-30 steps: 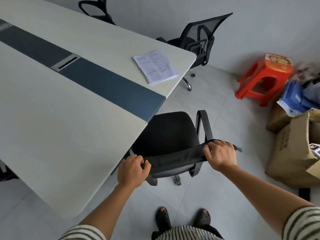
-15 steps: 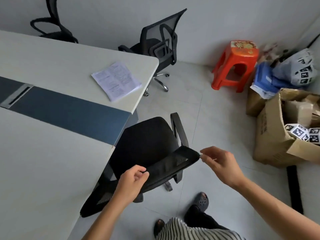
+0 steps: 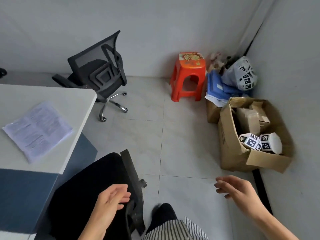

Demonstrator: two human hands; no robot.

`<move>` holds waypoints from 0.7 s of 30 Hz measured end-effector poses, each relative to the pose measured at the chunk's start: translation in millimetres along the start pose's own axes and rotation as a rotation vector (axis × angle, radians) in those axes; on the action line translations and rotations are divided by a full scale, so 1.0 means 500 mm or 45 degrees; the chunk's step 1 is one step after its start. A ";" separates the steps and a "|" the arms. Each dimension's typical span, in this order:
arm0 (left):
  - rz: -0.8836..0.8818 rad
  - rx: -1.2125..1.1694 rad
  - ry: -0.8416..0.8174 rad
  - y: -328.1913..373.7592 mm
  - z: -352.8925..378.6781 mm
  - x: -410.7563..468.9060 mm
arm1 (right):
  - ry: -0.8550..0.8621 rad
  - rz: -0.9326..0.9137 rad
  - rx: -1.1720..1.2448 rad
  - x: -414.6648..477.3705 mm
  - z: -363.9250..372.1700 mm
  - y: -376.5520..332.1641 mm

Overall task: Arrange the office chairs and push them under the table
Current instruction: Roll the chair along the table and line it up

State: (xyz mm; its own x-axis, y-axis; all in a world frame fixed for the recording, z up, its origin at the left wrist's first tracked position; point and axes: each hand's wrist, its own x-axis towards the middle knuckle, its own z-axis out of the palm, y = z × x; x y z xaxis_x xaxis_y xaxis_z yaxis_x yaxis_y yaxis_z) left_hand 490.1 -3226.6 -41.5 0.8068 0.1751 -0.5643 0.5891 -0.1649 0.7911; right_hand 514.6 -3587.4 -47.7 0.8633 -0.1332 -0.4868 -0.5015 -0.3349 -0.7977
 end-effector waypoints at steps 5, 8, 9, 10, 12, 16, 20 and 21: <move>0.022 -0.005 0.007 0.100 0.048 0.180 | 0.022 -0.002 0.003 0.178 -0.029 -0.074; 0.031 -0.039 0.008 0.176 0.074 0.303 | 0.033 -0.030 -0.001 0.299 -0.048 -0.147; 0.029 -0.047 0.005 0.207 0.082 0.340 | 0.047 -0.035 0.004 0.335 -0.056 -0.176; 0.038 -0.053 -0.001 0.243 0.091 0.373 | 0.056 -0.046 0.016 0.369 -0.065 -0.210; 0.071 -0.048 -0.034 0.326 0.106 0.438 | 0.074 -0.085 0.037 0.433 -0.083 -0.279; 0.166 -0.002 -0.067 0.470 0.114 0.552 | 0.095 -0.116 0.042 0.553 -0.101 -0.371; 0.163 -0.007 0.012 0.551 0.094 0.656 | 0.025 -0.066 0.025 0.686 -0.086 -0.430; 0.138 -0.033 0.051 0.559 0.089 0.684 | -0.005 -0.059 0.018 0.725 -0.081 -0.446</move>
State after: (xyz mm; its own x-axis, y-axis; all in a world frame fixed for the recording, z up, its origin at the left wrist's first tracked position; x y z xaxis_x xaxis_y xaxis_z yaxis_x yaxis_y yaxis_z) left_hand 932.8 -3255.9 -23.7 0.8629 0.1965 -0.4657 0.4967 -0.1597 0.8531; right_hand 941.5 -3598.9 -31.9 0.8854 -0.1145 -0.4506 -0.4618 -0.3275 -0.8243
